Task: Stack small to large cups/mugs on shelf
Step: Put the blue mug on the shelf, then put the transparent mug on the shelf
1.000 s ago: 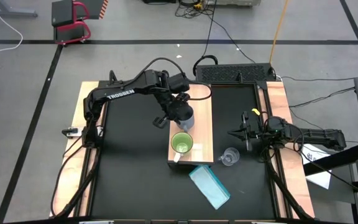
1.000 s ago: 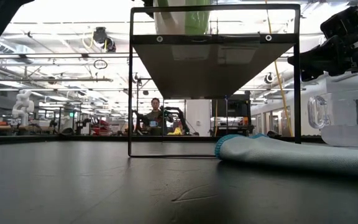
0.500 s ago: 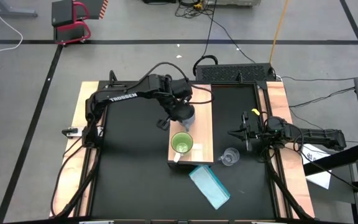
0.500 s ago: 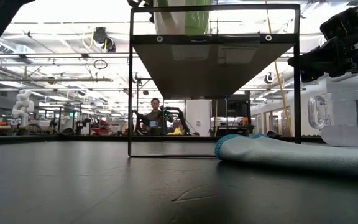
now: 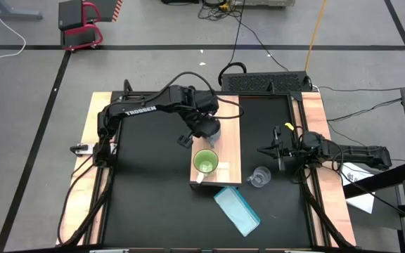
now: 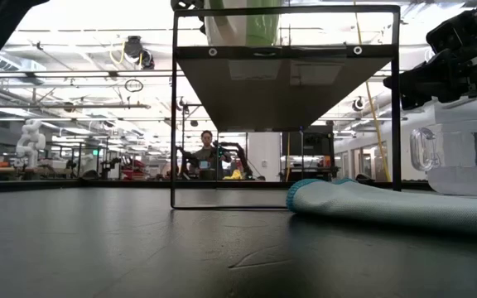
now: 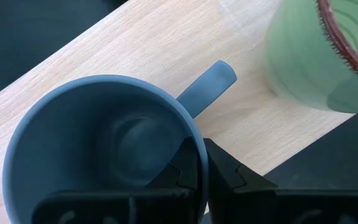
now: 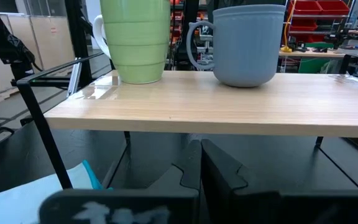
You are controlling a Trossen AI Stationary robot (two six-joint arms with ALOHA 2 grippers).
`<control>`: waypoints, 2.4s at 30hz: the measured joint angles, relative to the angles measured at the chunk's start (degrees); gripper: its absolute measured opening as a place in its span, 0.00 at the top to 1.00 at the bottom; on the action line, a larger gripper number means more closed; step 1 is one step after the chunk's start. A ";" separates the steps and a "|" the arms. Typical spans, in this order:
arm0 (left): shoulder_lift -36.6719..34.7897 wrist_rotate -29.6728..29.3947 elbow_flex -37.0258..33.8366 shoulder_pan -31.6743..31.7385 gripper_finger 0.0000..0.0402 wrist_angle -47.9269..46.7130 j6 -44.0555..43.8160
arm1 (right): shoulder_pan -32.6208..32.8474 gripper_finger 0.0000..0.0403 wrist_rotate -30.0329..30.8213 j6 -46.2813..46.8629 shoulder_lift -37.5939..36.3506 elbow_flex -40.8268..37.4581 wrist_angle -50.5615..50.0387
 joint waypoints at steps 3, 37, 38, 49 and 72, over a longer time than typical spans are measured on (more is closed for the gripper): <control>0.00 -0.13 0.00 0.00 0.94 0.20 -0.01 | 0.01 1.00 0.00 0.00 -0.01 0.01 0.00; -1.14 -0.31 0.30 0.85 0.64 1.42 -3.99 | 0.00 1.00 -0.02 0.31 -0.01 -0.01 -0.09; -1.76 -0.51 0.48 0.85 0.63 1.36 -3.95 | 0.02 1.00 -0.02 0.31 0.00 0.01 -0.11; -10.27 -4.32 2.21 0.35 0.69 -0.01 -3.87 | 0.02 1.00 -0.02 0.50 0.02 -0.01 -0.22; -39.69 8.45 -40.95 7.89 1.00 24.37 -6.24 | 0.02 1.00 -0.03 1.61 0.02 0.00 -0.81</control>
